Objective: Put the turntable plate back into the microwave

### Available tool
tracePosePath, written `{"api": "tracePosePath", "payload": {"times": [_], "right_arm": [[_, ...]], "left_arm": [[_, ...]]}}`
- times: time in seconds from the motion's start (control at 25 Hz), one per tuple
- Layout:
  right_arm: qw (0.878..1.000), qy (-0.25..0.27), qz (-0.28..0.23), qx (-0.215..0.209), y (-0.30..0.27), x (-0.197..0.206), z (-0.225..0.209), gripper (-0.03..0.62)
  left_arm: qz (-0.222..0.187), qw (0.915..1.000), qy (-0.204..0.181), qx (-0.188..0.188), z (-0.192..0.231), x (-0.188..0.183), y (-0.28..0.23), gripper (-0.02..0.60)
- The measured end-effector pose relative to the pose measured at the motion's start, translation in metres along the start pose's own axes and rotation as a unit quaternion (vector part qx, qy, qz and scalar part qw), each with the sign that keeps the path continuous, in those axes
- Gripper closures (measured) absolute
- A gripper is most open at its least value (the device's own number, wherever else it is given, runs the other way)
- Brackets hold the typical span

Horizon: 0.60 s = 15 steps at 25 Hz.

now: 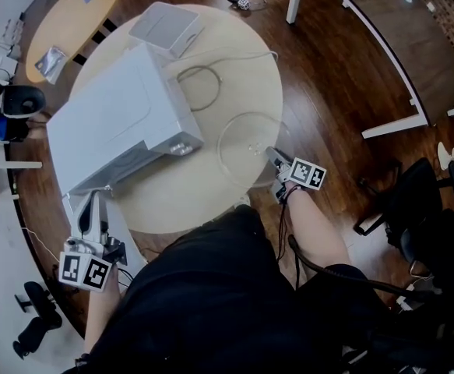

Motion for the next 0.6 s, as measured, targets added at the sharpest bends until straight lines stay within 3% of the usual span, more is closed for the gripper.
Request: {"api": "tracePosePath", "payload": {"times": [0.4, 0.6], "right_arm": [[0.999, -0.037, -0.012, -0.038, 0.012, 0.012, 0.001, 0.508], [0.997, -0.047, -0.012, -0.060, 0.013, 0.008, -0.004, 0.525]], "left_arm": [[0.001, 0.9991, -0.009, 0.041, -0.018, -0.002, -0.023, 0.578], [0.012, 0.9995, -0.024, 0.019, -0.023, 0.002, -0.033, 0.578]]}}
Point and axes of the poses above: the fingertips, and each gripper's own axes: y backward along the fingers, z to its left, x out of its underside, the point moved 10 cm from there along y, backward along the fingers, and after that the axes turned 4 degrees about z, right-handed, at the moved point
